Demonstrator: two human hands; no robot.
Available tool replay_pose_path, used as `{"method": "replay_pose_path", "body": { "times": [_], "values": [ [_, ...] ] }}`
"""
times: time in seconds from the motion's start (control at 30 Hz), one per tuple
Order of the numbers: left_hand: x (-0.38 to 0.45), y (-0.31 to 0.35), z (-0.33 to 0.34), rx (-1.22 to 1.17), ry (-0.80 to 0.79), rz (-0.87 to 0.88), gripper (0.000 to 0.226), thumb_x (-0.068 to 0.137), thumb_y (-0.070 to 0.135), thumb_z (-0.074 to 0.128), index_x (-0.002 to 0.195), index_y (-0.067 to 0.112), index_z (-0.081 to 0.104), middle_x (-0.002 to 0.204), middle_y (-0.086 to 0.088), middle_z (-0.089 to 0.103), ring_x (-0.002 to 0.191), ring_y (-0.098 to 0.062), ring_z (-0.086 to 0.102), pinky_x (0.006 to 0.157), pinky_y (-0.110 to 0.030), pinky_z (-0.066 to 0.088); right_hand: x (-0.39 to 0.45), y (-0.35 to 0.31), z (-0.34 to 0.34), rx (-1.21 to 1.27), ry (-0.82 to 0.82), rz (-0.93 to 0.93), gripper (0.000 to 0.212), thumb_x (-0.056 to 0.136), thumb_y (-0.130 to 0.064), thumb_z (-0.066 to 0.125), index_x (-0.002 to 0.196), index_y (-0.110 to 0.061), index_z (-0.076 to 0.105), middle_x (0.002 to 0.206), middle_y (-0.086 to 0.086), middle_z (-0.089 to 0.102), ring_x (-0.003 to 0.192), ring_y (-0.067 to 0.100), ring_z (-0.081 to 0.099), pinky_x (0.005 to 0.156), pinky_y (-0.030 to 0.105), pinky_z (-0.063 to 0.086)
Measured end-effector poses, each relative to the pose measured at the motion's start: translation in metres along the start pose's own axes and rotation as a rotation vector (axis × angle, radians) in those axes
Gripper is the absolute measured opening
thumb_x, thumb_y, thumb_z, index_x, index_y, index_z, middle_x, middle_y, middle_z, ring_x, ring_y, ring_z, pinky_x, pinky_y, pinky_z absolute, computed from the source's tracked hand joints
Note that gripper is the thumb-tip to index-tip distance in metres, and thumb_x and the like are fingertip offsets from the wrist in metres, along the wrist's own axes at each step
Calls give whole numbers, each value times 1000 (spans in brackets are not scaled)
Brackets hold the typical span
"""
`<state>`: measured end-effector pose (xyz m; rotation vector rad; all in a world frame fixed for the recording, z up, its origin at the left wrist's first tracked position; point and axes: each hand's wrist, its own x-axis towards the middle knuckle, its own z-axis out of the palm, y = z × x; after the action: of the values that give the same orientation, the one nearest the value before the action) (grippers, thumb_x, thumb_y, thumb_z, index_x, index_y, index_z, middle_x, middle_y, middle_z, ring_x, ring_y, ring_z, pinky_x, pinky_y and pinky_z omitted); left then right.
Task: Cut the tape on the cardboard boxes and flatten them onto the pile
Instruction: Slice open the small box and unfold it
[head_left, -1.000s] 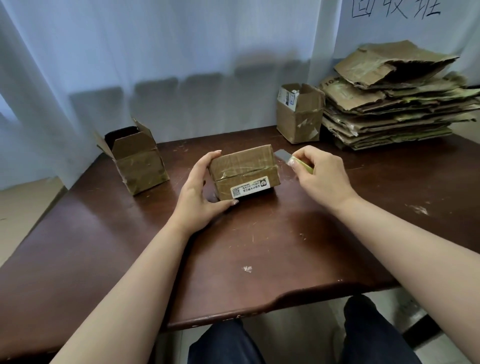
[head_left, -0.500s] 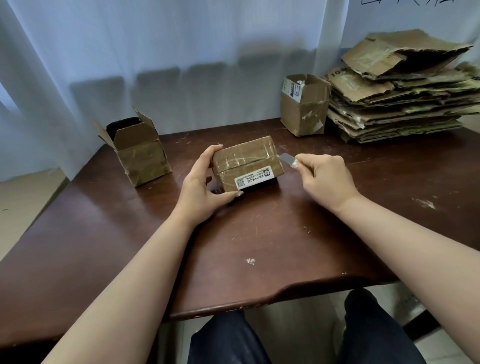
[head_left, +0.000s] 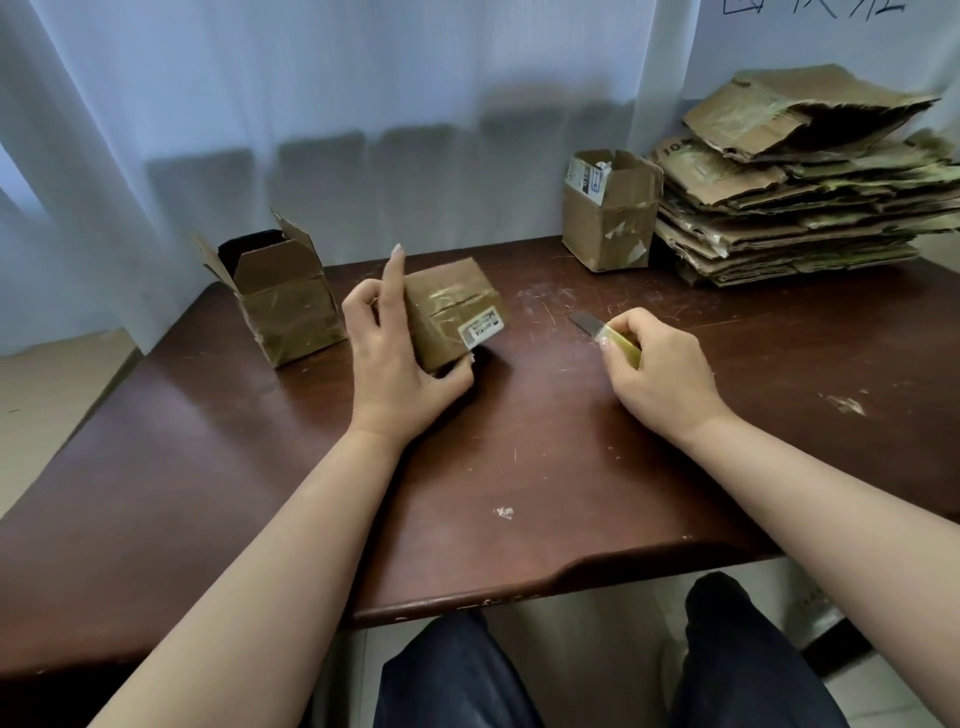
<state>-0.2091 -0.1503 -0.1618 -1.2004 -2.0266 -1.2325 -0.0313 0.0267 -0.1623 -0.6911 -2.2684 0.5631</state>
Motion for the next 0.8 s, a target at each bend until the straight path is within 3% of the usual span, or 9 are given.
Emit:
{"method": "replay_pose_path", "body": {
  "times": [0.1, 0.23, 0.4, 0.47, 0.57, 0.7, 0.8],
  "values": [
    [-1, 1, 2, 102, -87, 67, 110, 63, 34, 70, 153, 11, 12, 131, -14, 33, 122, -29, 34, 111, -27, 25, 3, -12, 2, 55, 10, -62, 9, 91, -19, 55, 99, -16, 59, 82, 4, 65, 78, 29, 60, 71, 41, 50],
    [-3, 5, 3, 69, -224, 98, 109, 64, 23, 69, 154, 17, 8, 138, -8, 32, 127, -27, 31, 111, -35, 31, 0, -29, 7, 149, 38, -185, 11, 93, -16, 56, 103, -14, 61, 77, 0, 67, 69, 23, 63, 69, 42, 51],
    [-5, 12, 4, 36, -229, 128, 96, 61, 22, 80, 141, 26, 29, 138, -6, 41, 123, -26, 41, 100, -43, 44, -11, -41, 15, 190, 0, -281, 17, 91, -28, 52, 104, -19, 60, 74, -6, 68, 64, 17, 64, 63, 42, 53],
    [-5, 14, 5, 97, -201, 158, 94, 59, 33, 84, 139, 26, 35, 134, -5, 43, 118, -26, 45, 95, -39, 47, -11, -43, 17, 180, -2, -273, 17, 92, -28, 51, 104, -19, 60, 77, -6, 68, 65, 19, 61, 65, 42, 52],
    [-7, 15, 7, 42, -223, 217, 96, 62, 40, 87, 142, 19, 39, 132, -10, 42, 120, -26, 45, 101, -31, 42, -6, -41, 19, 212, -51, -207, 12, 95, -24, 51, 105, -18, 56, 82, -3, 69, 67, 20, 61, 69, 44, 51],
    [-9, 19, 16, -85, -281, 244, 61, 84, 25, 73, 139, 13, 50, 135, -11, 46, 121, -22, 48, 104, -33, 42, -2, -31, 13, 135, -120, -71, 7, 97, -24, 47, 102, -23, 53, 78, -4, 68, 71, 24, 64, 72, 45, 51],
    [-5, 28, 28, -124, -295, 196, 50, 89, 15, 65, 137, 14, 53, 139, -9, 48, 130, -21, 46, 105, -37, 43, -9, -25, 7, 74, -85, -36, 9, 97, -25, 46, 104, -23, 52, 83, -3, 69, 75, 27, 64, 72, 44, 50]
  ]
}}
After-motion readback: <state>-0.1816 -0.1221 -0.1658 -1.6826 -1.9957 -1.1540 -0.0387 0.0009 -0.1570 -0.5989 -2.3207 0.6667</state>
